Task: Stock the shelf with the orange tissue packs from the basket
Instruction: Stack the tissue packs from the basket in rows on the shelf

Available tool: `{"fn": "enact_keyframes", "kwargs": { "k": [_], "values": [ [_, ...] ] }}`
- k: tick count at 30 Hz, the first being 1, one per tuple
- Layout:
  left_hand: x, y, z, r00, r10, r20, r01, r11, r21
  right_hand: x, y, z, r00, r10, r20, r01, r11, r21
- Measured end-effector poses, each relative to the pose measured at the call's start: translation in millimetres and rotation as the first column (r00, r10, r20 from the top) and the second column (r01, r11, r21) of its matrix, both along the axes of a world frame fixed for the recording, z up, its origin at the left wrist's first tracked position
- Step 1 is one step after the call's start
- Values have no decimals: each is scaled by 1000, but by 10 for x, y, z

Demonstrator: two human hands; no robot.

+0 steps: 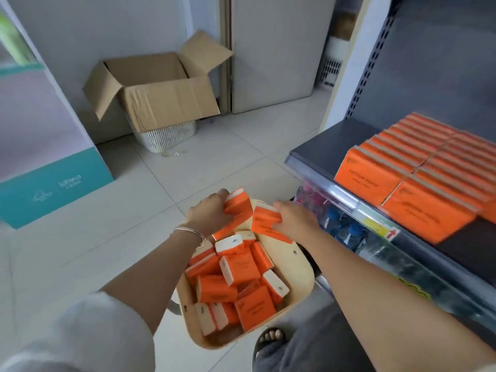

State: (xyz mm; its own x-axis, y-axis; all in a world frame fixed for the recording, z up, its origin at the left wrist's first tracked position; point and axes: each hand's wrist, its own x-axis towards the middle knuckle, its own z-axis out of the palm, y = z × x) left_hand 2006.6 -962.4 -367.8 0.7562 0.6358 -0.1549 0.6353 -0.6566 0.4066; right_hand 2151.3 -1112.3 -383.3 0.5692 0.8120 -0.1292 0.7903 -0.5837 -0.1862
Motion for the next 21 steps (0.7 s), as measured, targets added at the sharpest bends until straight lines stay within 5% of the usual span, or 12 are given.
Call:
{"fn": "enact_keyframes", "kwargs": {
  "k": [10, 21],
  "values": [
    [423, -586, 1095, 893, -146, 426, 73, 980, 183, 236, -779, 1214, 951, -300, 76, 226, 840, 492],
    [1326, -1885, 1844, 741, -477, 474, 343, 874, 344, 691, -2310, 1746, 775, -602, 192, 390, 695, 604]
  ]
}}
